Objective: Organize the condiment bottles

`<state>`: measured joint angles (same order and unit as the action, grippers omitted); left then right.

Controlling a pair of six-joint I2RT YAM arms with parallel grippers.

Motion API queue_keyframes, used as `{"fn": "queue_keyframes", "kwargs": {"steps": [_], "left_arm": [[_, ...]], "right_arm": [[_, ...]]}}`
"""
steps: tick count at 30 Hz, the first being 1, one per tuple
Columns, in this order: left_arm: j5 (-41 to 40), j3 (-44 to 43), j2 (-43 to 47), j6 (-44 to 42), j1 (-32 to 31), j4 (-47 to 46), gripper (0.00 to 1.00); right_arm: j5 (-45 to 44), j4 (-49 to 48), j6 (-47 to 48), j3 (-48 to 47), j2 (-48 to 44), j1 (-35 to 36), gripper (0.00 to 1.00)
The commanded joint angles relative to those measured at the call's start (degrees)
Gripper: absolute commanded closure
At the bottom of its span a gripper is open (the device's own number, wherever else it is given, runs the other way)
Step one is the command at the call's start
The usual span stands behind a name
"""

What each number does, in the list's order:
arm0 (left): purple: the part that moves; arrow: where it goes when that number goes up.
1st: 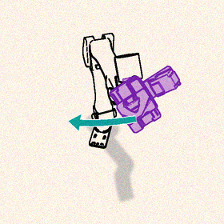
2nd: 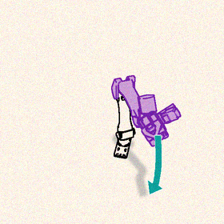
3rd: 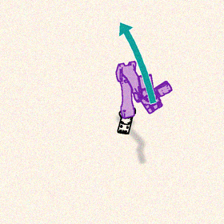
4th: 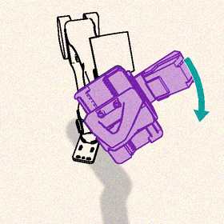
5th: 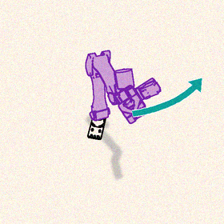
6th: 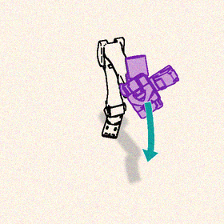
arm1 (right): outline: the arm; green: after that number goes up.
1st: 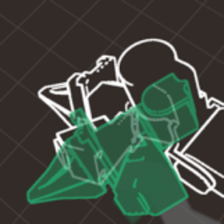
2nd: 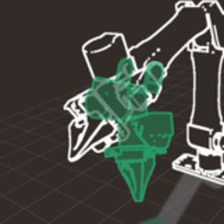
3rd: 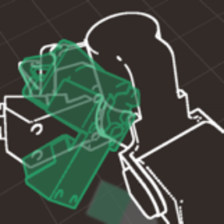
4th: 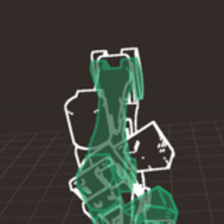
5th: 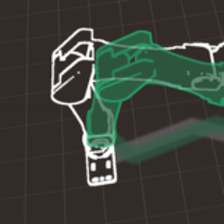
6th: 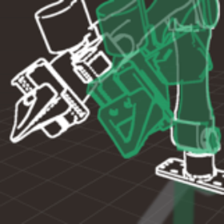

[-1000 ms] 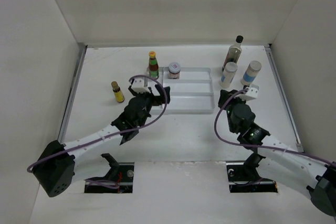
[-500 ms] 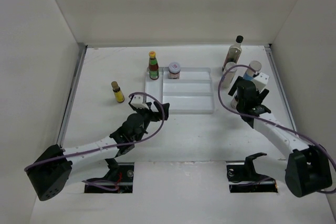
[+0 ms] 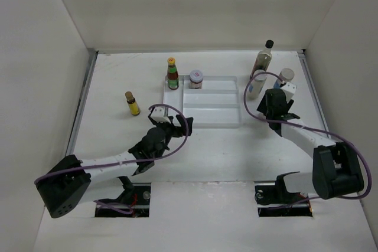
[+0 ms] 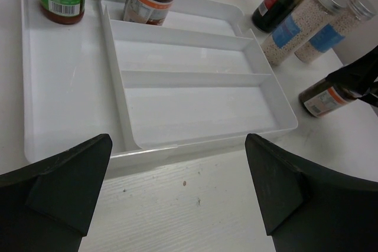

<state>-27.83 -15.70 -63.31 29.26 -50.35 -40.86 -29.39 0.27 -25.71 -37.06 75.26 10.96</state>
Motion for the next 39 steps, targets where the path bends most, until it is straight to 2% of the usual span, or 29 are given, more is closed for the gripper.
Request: {"fn": "queue_keyframes", "kwargs": {"steps": [1,3,5,8,11,15,20,25,34,39], "left_arm": [[-0.3,1.2,0.3,1.0,0.4,-4.8,0.0],[-0.9,1.6,1.0,1.0,0.6,-5.4,0.0],[-2.0,2.1,1.3,0.9,0.8,-5.6,0.0],[-3.3,2.5,2.0,1.0,2.0,-5.2,0.0],[-4.0,3.0,3.2,1.0,2.6,-5.0,0.0],[-4.6,3.1,2.8,1.0,2.8,-4.9,0.0],[-4.8,3.2,3.0,1.0,2.8,-4.7,0.0],[-3.7,3.3,3.5,1.0,3.0,-4.3,0.0],[-1.6,2.2,0.4,1.1,2.8,-4.8,0.0],[-1.6,1.9,-0.6,1.2,3.1,-4.9,0.0]], "right_arm": [[-1.2,-6.9,0.7,-1.1,-1.1,0.1,0.44],[-4.6,-6.1,2.2,-0.8,-3.4,2.8,0.51],[-8.2,-3.5,3.7,-1.0,-7.5,6.6,0.51],[-9.2,1.2,3.1,-3.2,-12.1,11.8,0.51],[-8.8,2.3,2.1,-7.1,-12.4,17.2,0.51],[-4.1,-3.3,3.8,-15.6,-2.3,19.6,0.5],[1.9,-14.4,7.7,-26.2,12.5,17.8,0.5],[5.6,-15.3,10.0,-37.1,24.5,14.7,0.5],[6.9,-16.4,9.3,-40.9,32.3,11.2,0.5],[7.0,-16.6,9.5,-39.9,34.4,11.5,0.43]]}}
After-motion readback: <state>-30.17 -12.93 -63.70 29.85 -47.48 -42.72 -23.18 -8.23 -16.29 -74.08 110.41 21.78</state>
